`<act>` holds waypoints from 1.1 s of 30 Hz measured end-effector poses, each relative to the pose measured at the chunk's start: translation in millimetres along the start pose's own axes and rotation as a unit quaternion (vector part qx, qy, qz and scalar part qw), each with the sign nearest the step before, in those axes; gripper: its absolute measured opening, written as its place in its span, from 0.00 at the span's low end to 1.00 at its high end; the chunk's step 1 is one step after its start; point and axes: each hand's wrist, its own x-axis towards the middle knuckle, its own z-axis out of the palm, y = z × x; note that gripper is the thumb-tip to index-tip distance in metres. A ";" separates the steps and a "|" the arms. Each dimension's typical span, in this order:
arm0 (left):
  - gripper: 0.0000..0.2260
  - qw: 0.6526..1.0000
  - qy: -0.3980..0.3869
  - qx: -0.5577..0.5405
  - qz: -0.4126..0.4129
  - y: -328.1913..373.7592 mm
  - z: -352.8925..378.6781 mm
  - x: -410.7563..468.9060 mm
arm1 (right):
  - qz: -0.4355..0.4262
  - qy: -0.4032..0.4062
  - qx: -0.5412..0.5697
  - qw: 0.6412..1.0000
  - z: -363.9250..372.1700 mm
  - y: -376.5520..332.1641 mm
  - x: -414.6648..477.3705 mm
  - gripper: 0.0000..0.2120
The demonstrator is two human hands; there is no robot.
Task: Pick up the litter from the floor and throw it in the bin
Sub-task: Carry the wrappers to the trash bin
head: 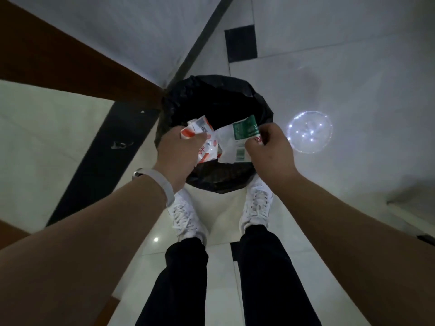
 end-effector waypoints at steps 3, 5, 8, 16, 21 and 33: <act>0.09 0.999 0.025 0.020 0.023 -11.7 20.8 26.1 | -0.014 0.002 -0.019 1.000 16.0 15.6 23.1 0.09; 0.11 0.998 0.034 0.035 0.034 -20.3 30.3 41.2 | -0.022 0.000 -0.029 0.999 25.4 21.5 33.4 0.10; 0.12 0.997 0.043 0.045 0.037 -29.3 42.1 63.3 | -0.024 -0.015 -0.045 0.999 38.3 25.9 44.3 0.11; 0.09 0.997 0.024 0.048 0.061 -44.3 57.0 83.7 | -0.060 -0.095 -0.116 0.987 64.1 31.2 72.8 0.20; 0.20 0.973 0.018 0.124 0.192 -38.8 34.6 47.0 | -0.186 -0.090 -0.185 0.961 38.7 20.1 43.2 0.25; 0.27 0.878 0.037 0.329 0.345 3.0 -29.9 -52.3 | -0.289 -0.031 -0.379 0.879 -32.6 -19.6 -43.6 0.28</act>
